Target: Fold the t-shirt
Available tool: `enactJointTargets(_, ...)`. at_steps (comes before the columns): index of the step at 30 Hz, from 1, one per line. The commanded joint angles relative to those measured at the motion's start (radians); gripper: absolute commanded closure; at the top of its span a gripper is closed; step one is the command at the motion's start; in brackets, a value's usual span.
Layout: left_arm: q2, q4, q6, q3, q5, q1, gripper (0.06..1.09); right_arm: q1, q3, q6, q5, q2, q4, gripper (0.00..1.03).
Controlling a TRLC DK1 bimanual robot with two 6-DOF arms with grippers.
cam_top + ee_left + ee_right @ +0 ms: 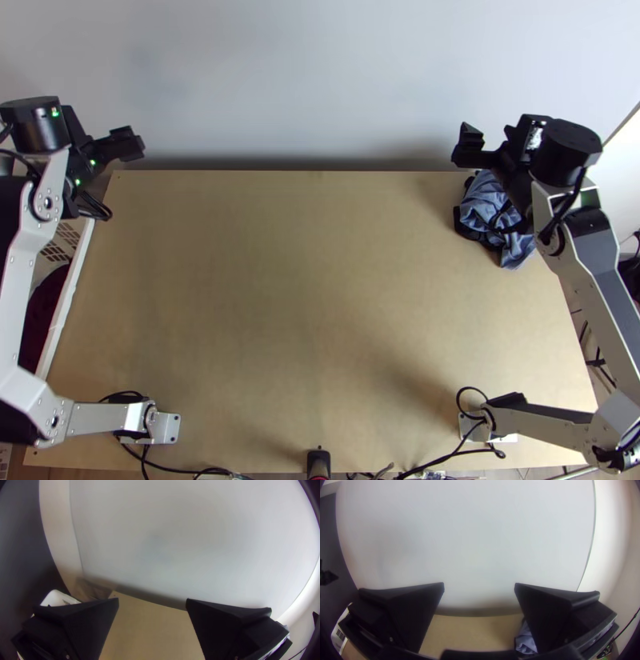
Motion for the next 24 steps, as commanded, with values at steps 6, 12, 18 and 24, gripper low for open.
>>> enactJointTargets(6, 0.1, -0.037, 0.007, -0.08, -0.027, 0.401, 0.11, 0.026, -0.019, -0.009, 0.013, 0.028, 0.005, 0.05)
enactJointTargets(12, 0.102, 0.163, 0.081, -0.316, -0.022, 0.623, 0.11, 0.038, -0.047, -0.014, 0.014, 0.028, 0.005, 0.05)
enactJointTargets(18, 0.159, 0.352, 0.155, -0.441, 0.027, 0.809, 0.11, 0.064, -0.082, -0.035, 0.03, 0.021, 0.005, 0.05)
enactJointTargets(24, 0.278, 0.42, 0.204, -0.482, 0.047, 0.931, 0.11, 0.092, -0.114, -0.06, 0.05, 0.019, 0.005, 0.05)
